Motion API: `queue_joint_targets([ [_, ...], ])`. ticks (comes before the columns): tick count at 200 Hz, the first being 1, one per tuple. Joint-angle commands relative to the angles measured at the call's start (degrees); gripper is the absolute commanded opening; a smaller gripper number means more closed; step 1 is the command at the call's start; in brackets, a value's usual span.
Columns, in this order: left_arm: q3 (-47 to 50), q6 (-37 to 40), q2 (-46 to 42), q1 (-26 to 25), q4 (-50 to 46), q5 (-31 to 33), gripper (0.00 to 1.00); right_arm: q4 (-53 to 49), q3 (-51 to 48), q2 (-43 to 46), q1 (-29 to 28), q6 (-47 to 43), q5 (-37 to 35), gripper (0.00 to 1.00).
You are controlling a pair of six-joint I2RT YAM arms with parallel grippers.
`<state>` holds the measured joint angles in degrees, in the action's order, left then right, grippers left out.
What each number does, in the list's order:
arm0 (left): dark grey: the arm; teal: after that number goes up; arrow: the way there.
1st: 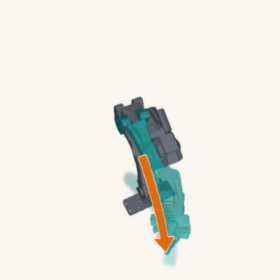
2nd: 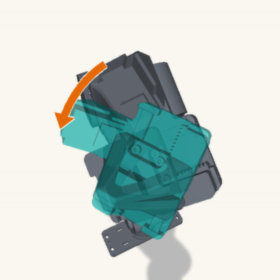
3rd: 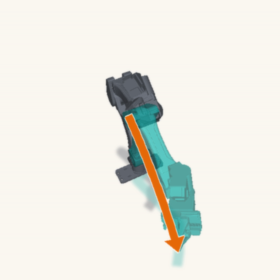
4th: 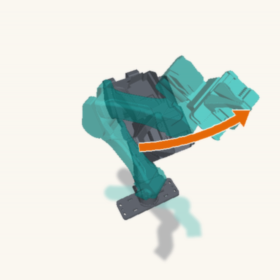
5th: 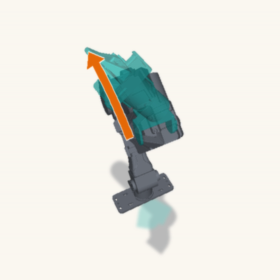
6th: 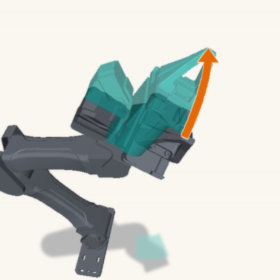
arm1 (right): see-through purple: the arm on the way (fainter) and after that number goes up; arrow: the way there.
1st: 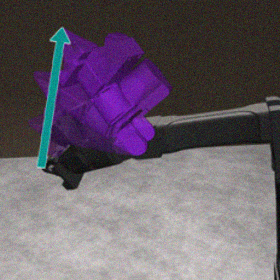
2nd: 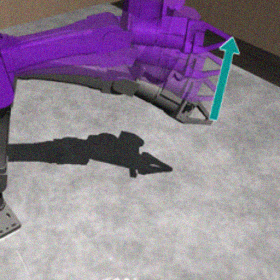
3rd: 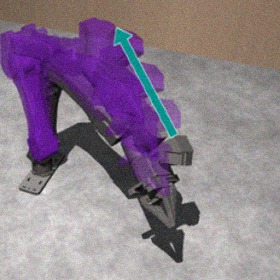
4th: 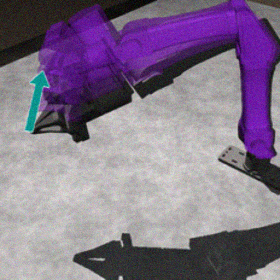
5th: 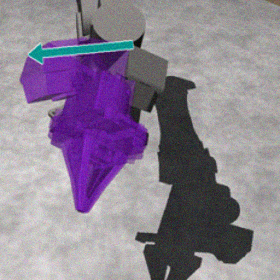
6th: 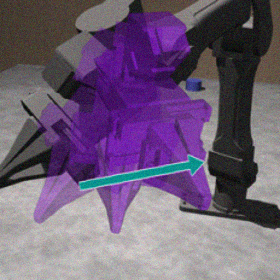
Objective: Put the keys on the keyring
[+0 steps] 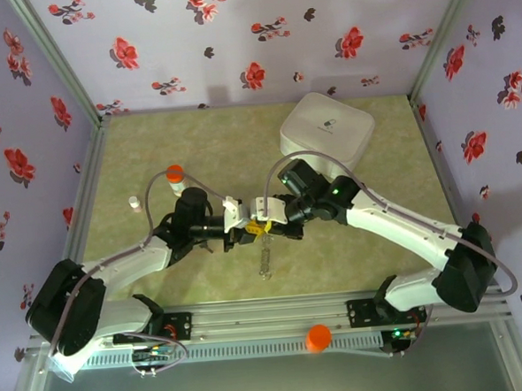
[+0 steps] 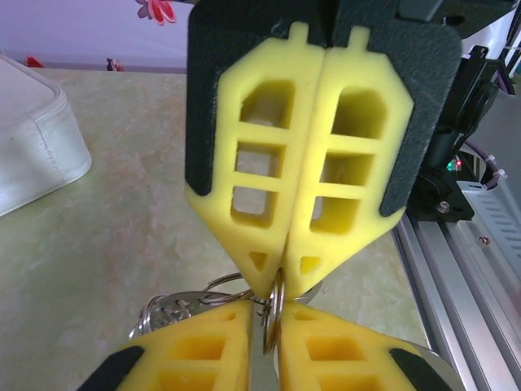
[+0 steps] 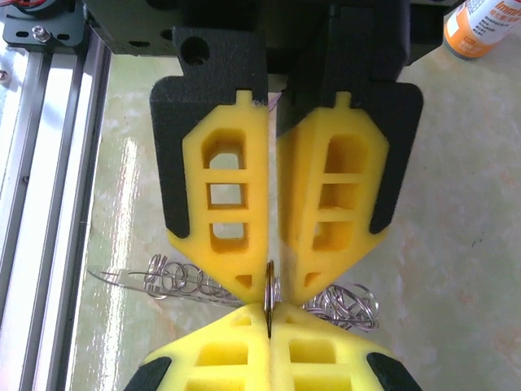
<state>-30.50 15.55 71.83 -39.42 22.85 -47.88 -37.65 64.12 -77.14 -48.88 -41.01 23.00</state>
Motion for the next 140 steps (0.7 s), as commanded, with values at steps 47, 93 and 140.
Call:
queue_joint_targets([
  [47,-0.4,0.5,-2.9,-0.3,2.2,-1.6,0.0,4.1,-2.7,3.7,0.4,2.9,-0.9,0.26],
  [93,2.1,-4.8,-2.3,-0.3,12.5,-1.6,0.0,13.9,-12.7,12.3,3.8,7.1,1.8,0.29],
  [140,2.6,-6.4,-0.7,-0.2,16.3,-1.7,0.0,15.7,-15.0,14.9,3.7,8.7,1.6,0.27],
])
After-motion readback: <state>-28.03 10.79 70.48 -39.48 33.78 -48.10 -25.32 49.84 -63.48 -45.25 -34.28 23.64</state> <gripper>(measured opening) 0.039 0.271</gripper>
